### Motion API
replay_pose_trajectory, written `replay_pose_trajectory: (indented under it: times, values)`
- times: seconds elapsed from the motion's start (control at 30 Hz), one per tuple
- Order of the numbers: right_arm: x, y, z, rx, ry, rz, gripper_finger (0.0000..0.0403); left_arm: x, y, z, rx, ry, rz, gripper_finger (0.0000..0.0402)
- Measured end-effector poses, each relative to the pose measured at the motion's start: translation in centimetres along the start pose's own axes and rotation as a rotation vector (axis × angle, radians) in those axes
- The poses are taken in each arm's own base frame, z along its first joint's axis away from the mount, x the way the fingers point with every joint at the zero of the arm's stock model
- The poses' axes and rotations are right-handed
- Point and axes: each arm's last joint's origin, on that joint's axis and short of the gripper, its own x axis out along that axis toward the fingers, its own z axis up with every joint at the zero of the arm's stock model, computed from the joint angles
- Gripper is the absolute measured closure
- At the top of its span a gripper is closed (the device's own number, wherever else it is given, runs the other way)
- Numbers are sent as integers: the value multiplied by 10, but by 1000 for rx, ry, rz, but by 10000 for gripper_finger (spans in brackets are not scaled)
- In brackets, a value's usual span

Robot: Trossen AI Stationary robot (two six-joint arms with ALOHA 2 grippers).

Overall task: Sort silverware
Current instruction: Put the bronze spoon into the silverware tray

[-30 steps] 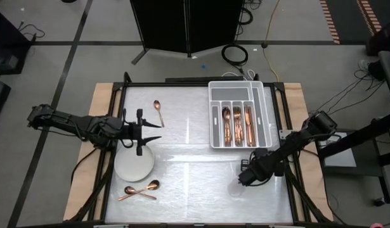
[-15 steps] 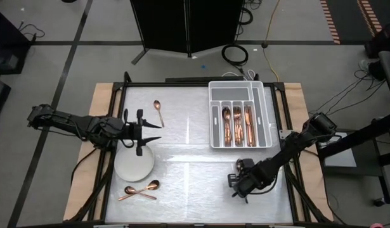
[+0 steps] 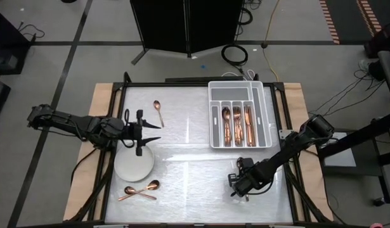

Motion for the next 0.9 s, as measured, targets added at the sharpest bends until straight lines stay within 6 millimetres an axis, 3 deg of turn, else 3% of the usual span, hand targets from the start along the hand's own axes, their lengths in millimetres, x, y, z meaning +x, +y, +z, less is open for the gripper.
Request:
replay_pose_trajectory:
  times: [0.17,0.3,0.57,0.7,0.9]
  values:
    - [-3,0,0,-18,-2,6,397,0,0,0,0,-2,0,219]
    - [-20,7,-3,-74,-27,39,397,0,0,0,0,-3,1,219]
    - [-77,40,0,-232,-177,224,398,0,0,0,1,-3,1,219]
    - [-93,49,32,-149,-312,167,398,0,0,0,-2,-3,1,219]
    - [-91,61,111,-111,-288,19,399,0,0,0,-29,-3,2,219]
